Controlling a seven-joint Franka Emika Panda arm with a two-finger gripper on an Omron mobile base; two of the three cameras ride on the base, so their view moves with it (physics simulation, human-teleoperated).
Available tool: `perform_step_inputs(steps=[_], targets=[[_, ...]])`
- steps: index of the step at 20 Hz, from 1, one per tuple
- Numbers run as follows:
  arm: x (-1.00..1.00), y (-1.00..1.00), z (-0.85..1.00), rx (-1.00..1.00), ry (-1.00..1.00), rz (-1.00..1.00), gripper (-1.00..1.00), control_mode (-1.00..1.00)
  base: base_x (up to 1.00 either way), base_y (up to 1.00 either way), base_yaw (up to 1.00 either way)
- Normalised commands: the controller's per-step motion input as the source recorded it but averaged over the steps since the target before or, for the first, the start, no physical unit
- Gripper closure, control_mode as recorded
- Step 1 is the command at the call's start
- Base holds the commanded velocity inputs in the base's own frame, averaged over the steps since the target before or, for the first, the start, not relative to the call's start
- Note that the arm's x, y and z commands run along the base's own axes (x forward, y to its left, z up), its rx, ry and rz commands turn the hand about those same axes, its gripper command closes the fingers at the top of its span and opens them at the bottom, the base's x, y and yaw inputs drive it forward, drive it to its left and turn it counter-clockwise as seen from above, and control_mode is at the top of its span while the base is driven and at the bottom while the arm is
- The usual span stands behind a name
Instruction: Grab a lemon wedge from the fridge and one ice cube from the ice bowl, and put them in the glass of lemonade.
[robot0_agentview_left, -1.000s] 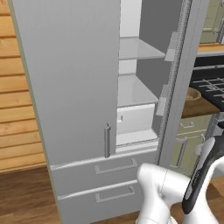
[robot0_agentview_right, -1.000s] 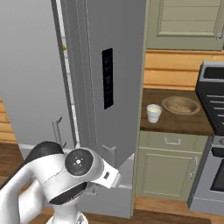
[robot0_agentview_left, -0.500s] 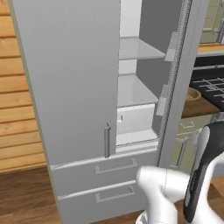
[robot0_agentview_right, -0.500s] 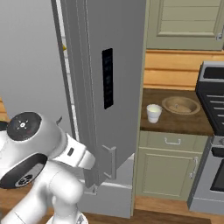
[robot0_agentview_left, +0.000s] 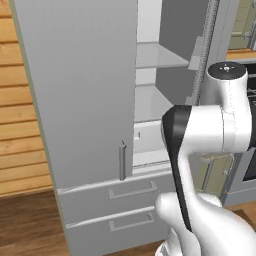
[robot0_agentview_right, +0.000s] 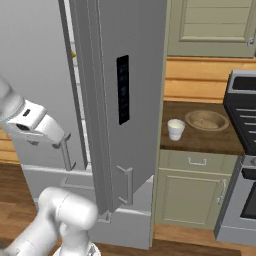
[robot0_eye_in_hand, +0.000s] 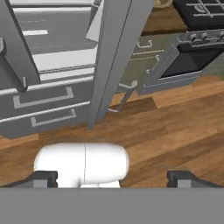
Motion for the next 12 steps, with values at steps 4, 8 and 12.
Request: perform_step_inputs(steps=[4, 8, 12], targets=[[1.0, 0.1, -0.53, -0.39, 0.28, 0.0, -1.0, -1.0, 0.0, 0.0, 0.0], [0.95, 0.23, -0.28, -0.37, 0.02, 0.0, -1.0, -1.0, 0.0, 0.0, 0.0], [0.35, 0.41, 0.07, -0.34, -0.07, 0.0, -1.0, -1.0, 0.0, 0.0, 0.0]])
